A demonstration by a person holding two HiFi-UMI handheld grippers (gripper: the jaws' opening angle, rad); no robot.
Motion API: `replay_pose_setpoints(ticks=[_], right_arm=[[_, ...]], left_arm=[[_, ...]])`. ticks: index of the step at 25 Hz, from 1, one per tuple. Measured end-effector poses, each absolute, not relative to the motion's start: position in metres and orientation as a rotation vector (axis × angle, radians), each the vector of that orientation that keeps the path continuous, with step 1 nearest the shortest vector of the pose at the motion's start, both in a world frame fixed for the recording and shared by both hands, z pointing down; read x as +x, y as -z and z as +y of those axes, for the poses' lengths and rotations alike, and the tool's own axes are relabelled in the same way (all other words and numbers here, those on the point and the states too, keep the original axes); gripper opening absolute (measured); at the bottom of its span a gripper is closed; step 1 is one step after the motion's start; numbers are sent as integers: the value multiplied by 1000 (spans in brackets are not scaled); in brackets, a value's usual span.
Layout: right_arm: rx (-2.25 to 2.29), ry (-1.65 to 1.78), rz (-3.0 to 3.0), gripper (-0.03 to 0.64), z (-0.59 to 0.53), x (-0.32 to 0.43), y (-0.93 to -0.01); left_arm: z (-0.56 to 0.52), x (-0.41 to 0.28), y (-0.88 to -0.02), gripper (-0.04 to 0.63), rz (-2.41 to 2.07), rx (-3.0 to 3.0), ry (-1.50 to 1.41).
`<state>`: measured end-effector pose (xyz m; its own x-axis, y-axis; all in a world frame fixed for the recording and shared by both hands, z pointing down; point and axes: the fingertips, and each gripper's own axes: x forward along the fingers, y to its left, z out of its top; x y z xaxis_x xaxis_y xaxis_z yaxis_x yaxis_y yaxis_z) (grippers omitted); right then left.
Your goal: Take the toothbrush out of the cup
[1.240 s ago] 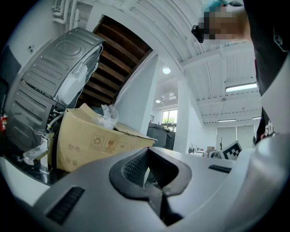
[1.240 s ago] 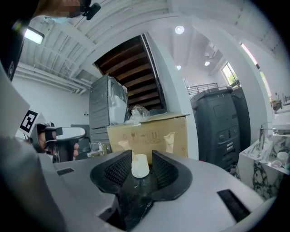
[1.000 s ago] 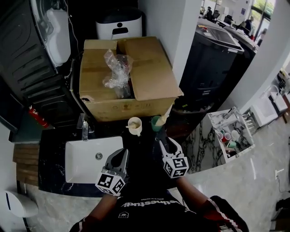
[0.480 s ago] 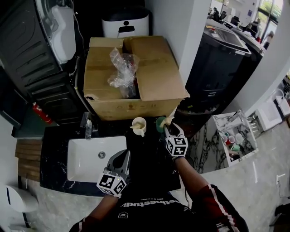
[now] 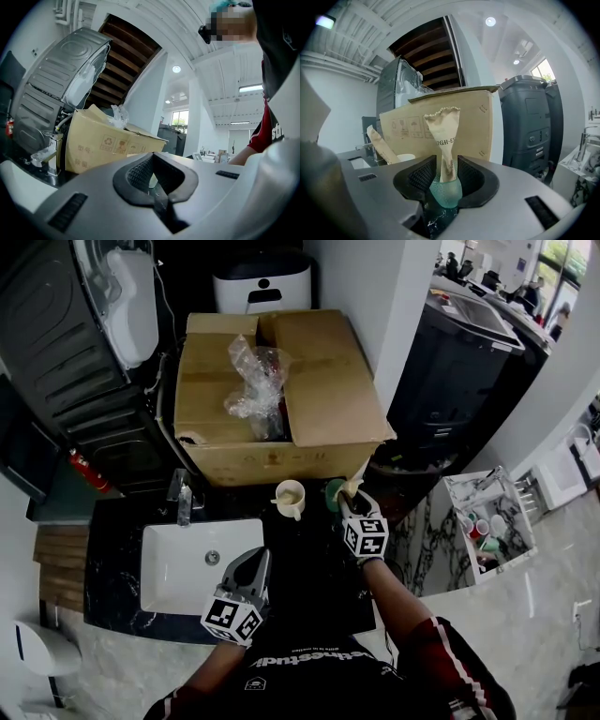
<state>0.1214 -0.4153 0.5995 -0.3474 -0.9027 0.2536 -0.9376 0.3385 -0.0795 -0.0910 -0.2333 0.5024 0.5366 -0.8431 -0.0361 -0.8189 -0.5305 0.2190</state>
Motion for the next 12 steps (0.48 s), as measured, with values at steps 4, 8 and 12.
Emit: replay_pose_setpoints(ticks=[4,8,12], right_arm=[[1690,-307,-2415,149,-414,123,-601],[1706,-270,-2400,92,-415,125,-598],[1709,-243,-2386,62,-415,126,-596]], left_arm=[[-232,-91,-504,14,-1417,2598,200],[-232,-91,-504,14,-1418,2597,201],[-231,-91,-503,14,-1426,2586,208]])
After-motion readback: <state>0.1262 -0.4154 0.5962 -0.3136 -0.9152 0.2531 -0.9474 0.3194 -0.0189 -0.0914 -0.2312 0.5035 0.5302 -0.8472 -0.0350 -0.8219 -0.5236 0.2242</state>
